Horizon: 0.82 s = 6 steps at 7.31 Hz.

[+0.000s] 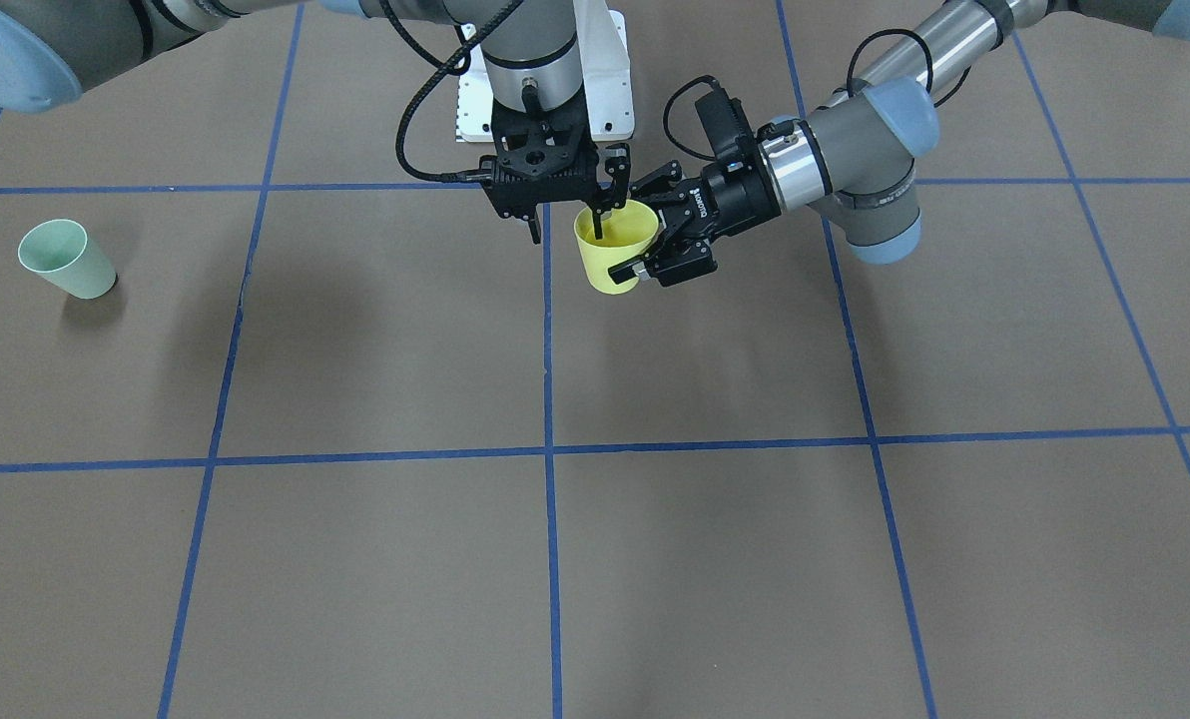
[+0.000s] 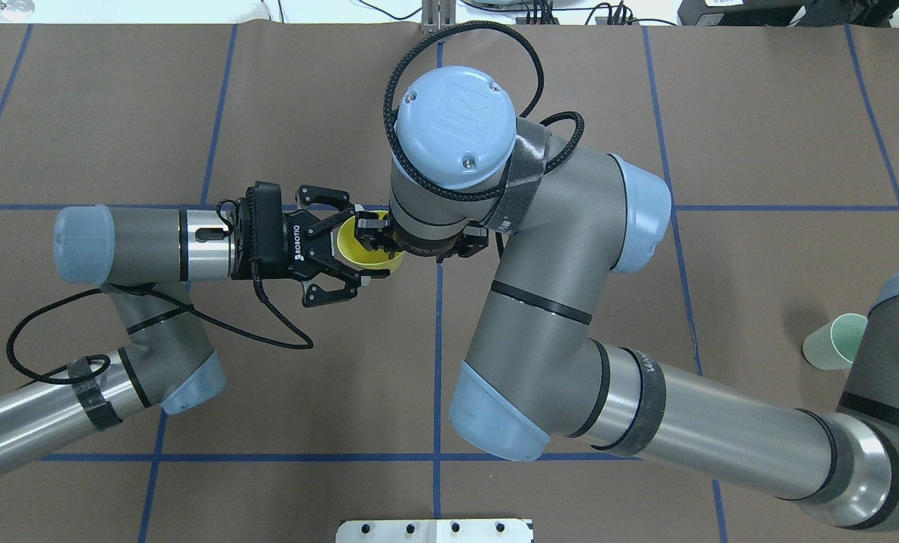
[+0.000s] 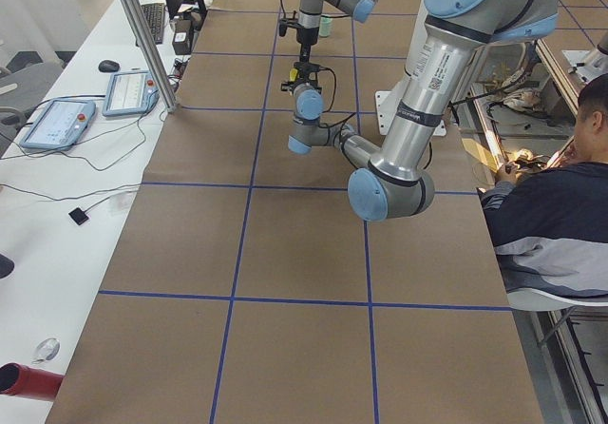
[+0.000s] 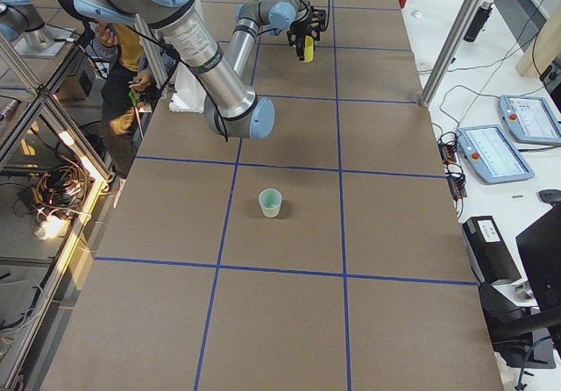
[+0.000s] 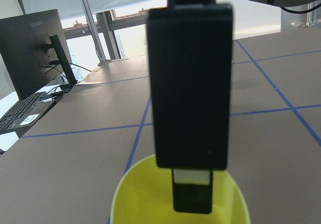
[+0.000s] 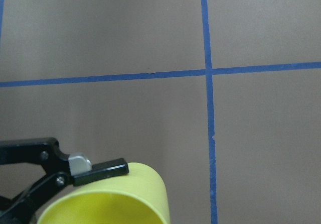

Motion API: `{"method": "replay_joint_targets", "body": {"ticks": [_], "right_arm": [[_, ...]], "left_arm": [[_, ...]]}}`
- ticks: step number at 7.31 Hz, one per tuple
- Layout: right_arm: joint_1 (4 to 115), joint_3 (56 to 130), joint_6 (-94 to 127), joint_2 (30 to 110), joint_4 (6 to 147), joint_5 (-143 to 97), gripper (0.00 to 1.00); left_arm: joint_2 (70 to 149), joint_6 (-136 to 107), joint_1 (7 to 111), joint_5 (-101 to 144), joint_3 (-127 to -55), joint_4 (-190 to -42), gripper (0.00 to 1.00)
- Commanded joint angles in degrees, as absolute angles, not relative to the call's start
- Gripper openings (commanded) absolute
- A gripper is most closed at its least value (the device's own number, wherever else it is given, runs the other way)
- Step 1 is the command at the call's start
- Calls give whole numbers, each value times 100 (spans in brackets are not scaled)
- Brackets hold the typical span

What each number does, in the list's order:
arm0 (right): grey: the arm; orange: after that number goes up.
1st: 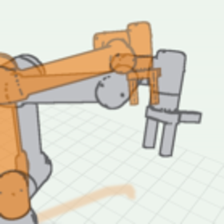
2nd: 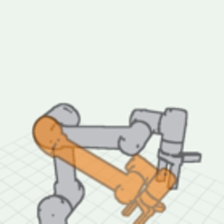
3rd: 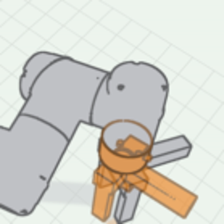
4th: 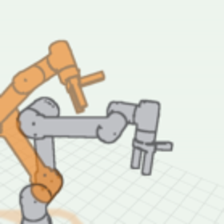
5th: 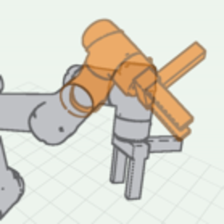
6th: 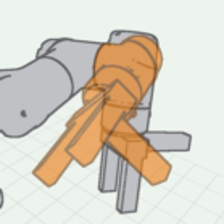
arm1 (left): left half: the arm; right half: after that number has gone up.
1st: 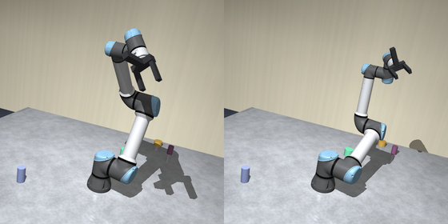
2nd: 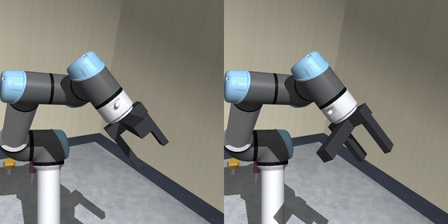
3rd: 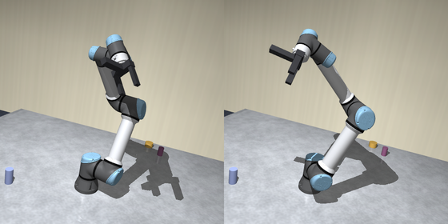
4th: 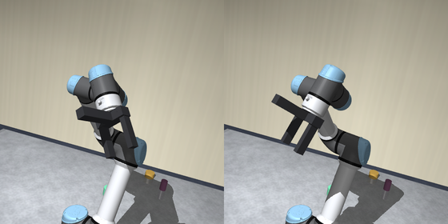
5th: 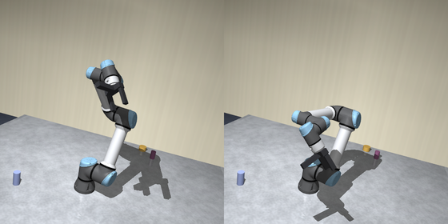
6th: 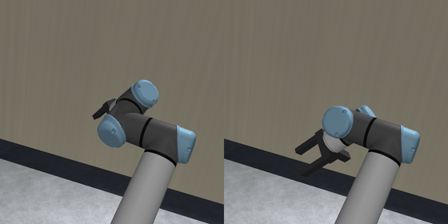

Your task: Transfer and stack yellow cup on green cup

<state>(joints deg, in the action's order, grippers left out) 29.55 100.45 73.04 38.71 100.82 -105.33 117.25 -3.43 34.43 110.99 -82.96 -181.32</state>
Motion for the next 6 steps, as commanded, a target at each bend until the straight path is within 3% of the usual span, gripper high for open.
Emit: {"method": "replay_joint_targets", "body": {"ticks": [1, 2, 4, 5, 6], "right_arm": [[2936, 10037, 7304, 3832, 10081, -10503, 6], [2936, 10046, 7304, 3832, 10072, -10468, 0], [2944, 10028, 7312, 3770, 10072, -10406, 0], [2953, 10028, 7304, 3771, 10064, -10406, 0], [2953, 10046, 7304, 3771, 10063, -10406, 0]], "left_arm": [[11725, -334, 3419, 11092, -8288, -18132, 34], [11716, -325, 3419, 11066, -8288, -18132, 38], [11725, -334, 3410, 11074, -8306, -18141, 82], [11725, -343, 3410, 11074, -8306, -18158, 84], [11725, -343, 3401, 11074, -8306, -18176, 95]]}}
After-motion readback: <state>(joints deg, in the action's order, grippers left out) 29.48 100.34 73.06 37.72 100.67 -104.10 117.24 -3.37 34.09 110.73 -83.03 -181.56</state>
